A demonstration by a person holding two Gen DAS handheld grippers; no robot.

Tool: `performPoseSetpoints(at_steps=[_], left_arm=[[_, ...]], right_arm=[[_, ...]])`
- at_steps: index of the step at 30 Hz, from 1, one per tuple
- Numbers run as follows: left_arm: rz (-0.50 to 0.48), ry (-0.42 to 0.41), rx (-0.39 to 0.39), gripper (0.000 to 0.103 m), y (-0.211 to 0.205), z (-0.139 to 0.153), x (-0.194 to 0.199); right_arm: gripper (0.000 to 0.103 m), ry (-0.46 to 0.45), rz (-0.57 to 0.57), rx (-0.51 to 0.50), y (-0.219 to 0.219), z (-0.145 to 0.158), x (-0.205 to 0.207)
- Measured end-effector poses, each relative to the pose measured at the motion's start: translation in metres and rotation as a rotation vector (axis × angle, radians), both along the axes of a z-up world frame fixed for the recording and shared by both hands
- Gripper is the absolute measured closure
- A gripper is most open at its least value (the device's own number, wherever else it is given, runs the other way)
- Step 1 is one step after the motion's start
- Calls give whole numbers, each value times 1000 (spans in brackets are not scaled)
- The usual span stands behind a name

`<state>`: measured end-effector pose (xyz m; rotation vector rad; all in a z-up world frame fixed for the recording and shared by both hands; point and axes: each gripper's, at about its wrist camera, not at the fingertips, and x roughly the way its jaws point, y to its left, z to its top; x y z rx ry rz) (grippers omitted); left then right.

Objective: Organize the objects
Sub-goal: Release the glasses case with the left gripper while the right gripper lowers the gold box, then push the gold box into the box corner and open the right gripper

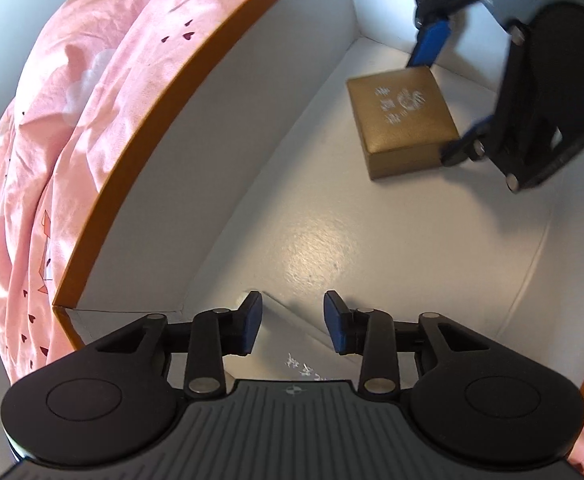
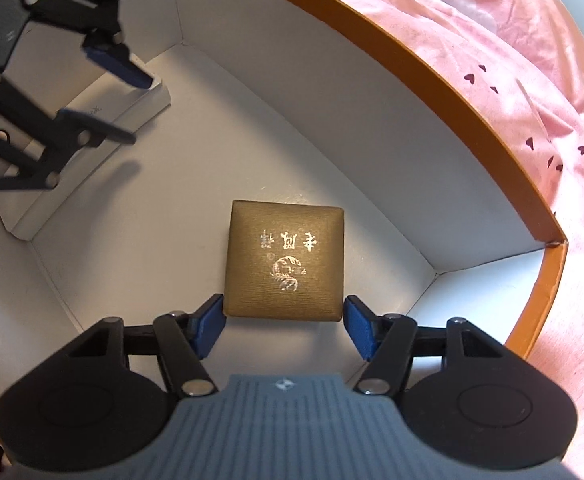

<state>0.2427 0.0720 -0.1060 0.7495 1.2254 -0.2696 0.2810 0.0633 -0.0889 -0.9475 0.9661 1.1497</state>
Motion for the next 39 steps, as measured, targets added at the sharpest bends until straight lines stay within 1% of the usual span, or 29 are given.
performPoseSetpoints(at_steps=[1,2,3,4,6,8,12,14,16,18,20,23,26,29,30,31,32,35,39], left_arm=[[-8,1,25,58,-2,-4,-2],[-10,8,48,58,-2,-8,-3],[-11,4,72,54,-3,-11,-5],[-9,1,69,53,-2,-12,-6],[18,23,47,53,0,-11,-5],[28,43,37,51,1,-11,-5],[28,64,38,51,0,-14,-5],[37,67,24,51,1,-14,-3],[51,55,-20,57,5,-9,-2],[89,28,-55,57,14,0,0],[116,5,-88,57,23,9,1],[169,-6,-118,57,35,17,7],[196,-43,-158,57,41,21,10],[224,-42,-180,59,44,17,16],[232,-44,-186,61,55,18,14],[239,-42,-189,61,60,22,25],[246,-41,-192,62,67,25,26],[257,-46,-193,62,69,26,31],[285,-55,-202,63,77,27,35]], right_arm=[[41,9,-5,4,0,0,1],[41,19,-9,10,0,1,2],[41,23,-15,16,0,2,3],[41,24,-21,19,0,3,3],[41,34,-41,37,0,7,5],[41,69,-73,58,0,15,9],[42,206,-192,114,7,32,24],[42,282,-272,142,11,37,35],[42,364,-357,168,17,40,44],[42,434,-429,192,22,41,53],[42,473,-468,208,30,39,48],[42,502,-484,215,41,39,47],[42,525,-501,224,47,42,51],[42,557,-528,249,54,33,56],[42,568,-536,253,60,31,56],[42,578,-543,255,64,30,56],[42,583,-545,259,67,30,55],[42,592,-541,276,81,26,54],[41,618,-535,283,88,24,52]])
